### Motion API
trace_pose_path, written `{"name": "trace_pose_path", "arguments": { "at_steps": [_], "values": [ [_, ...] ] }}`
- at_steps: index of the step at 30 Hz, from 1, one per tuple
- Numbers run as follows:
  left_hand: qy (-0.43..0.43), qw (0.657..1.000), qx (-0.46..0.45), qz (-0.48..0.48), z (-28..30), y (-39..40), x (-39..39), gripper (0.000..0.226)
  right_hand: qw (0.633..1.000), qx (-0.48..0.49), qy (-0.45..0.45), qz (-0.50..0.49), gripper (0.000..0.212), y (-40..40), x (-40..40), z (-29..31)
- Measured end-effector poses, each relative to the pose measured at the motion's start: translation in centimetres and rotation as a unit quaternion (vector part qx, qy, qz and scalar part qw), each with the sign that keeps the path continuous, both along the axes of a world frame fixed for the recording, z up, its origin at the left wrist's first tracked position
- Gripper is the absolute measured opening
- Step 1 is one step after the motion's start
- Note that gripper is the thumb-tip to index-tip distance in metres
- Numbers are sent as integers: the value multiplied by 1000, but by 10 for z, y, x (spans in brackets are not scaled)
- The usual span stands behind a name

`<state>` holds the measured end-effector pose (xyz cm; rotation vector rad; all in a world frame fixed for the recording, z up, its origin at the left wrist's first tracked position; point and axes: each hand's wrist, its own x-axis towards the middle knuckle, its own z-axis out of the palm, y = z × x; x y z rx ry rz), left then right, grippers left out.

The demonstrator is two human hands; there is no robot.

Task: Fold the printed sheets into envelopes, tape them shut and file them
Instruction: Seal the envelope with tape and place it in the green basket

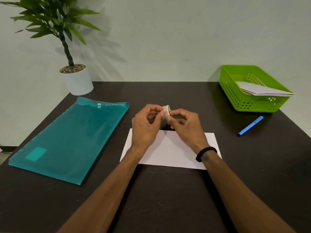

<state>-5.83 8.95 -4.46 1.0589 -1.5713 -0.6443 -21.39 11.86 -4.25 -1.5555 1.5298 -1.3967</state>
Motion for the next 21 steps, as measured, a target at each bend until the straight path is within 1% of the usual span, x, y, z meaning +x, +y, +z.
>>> {"name": "trace_pose_path", "arguments": {
  "at_steps": [5,11,15,21],
  "values": [
    [2,1000,11,11,-2,-2,1,18,1000,-3,13,10,26,0,1,1],
    [-6,999,11,39,0,-2,1,12,998,6,56,16,25,-2,2,-2],
    [-4,999,6,48,1,-1,0,10,998,11,51,17,26,-2,3,0],
    [0,999,-10,50,1,-2,0,9,998,14,54,15,21,-3,4,0]
  ]
}}
